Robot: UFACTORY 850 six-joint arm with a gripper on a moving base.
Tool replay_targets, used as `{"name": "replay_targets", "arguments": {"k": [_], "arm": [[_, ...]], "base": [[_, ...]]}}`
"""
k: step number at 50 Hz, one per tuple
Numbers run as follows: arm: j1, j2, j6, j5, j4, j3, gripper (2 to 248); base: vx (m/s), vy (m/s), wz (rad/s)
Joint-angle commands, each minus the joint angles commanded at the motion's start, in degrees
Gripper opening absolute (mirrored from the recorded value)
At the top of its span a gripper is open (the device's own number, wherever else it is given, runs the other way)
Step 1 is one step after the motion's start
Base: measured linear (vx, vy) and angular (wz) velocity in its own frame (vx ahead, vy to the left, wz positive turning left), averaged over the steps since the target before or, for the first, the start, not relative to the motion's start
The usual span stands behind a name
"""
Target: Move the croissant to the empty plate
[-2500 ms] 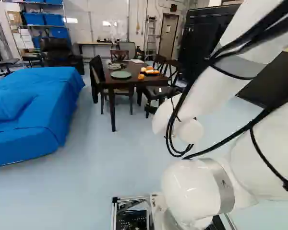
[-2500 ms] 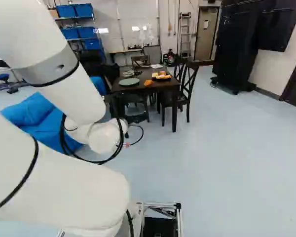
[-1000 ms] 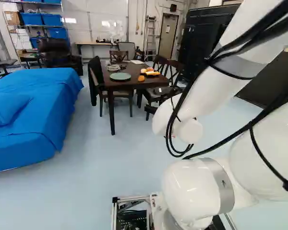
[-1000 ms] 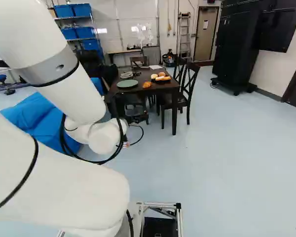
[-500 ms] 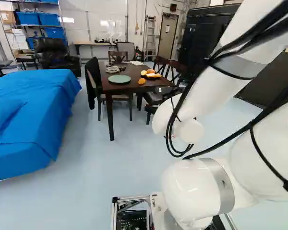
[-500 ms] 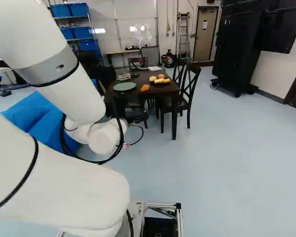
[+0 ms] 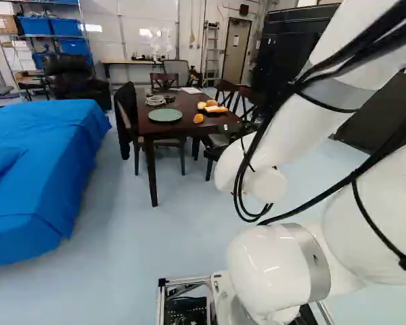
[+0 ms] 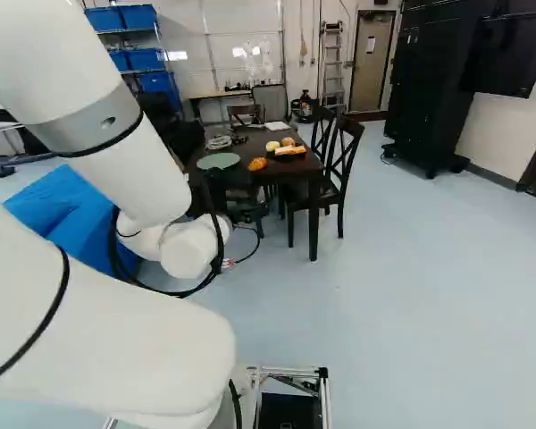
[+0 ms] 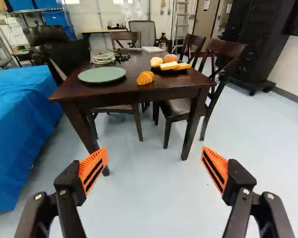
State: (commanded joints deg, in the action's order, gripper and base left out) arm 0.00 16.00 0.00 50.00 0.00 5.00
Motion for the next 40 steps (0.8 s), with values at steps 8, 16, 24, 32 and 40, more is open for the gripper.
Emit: {"name": "replay_targets", "arguments": {"k": [8, 16, 24, 32, 40], "arm": [[0.0, 0.0, 0.0, 0.0, 0.0, 0.0, 247], [0.0, 0.0, 0.0, 0.0, 0.0, 0.0, 247], [0.0, 0.0, 0.0, 0.0, 0.0, 0.0, 247], [0.0, 0.0, 0.0, 0.0, 0.0, 0.0, 247], [0.0, 0.0, 0.0, 0.0, 0.0, 0.0, 247]], "base": [[0.0, 0.0, 0.0], [0.0, 0.0, 0.0], [0.0, 0.0, 0.0], [0.0, 0.0, 0.0], [0.0, 0.006, 0.102]]}}
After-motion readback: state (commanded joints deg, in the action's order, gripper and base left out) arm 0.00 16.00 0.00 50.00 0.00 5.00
